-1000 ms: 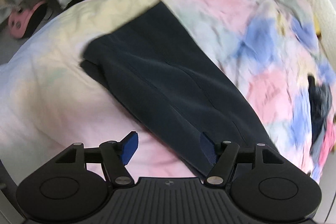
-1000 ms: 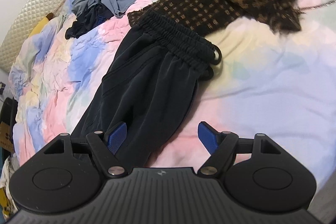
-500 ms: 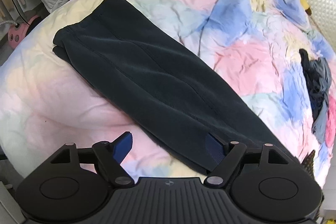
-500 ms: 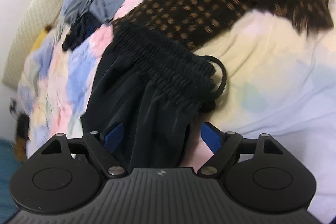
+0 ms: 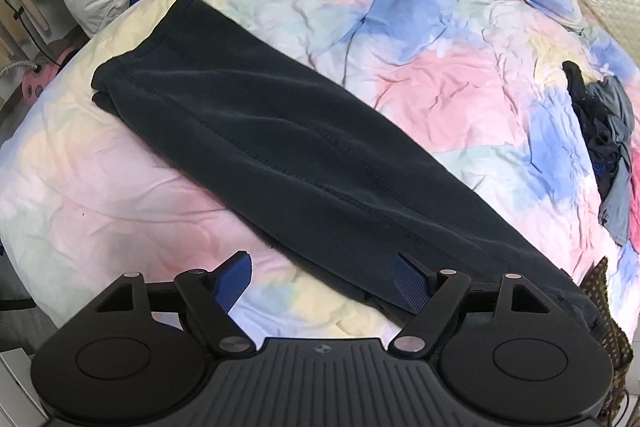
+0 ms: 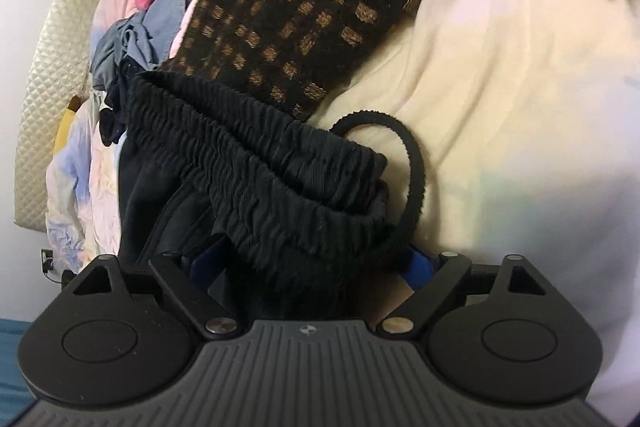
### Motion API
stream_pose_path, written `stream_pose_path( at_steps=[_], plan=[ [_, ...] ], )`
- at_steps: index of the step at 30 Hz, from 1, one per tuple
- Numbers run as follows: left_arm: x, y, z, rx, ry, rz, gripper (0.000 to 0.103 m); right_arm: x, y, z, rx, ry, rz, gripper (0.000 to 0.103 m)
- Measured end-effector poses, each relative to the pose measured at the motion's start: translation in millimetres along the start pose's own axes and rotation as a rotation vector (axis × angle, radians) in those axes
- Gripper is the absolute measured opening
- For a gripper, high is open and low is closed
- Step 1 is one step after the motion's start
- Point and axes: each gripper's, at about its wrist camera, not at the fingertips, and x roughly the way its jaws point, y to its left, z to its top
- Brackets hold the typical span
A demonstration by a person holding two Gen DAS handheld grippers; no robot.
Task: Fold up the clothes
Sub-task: 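Grasp the black trousers' elastic waistband with the right gripper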
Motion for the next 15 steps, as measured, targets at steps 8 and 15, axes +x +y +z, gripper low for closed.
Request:
stream_pose_path(
  at_steps=[8,15],
  plan=[
    [6.3,-29.6,5.3,0.062,0.024,-0.009,0.08,23.3,16.7,12.0,0.019,0.0,-0.027,0.09],
    [10.3,-33.5,3.9,0.083,0.027,-0.046,0.08,22.8,27.4,9.5,0.014,0.006,-0.129,0.058]
  ],
)
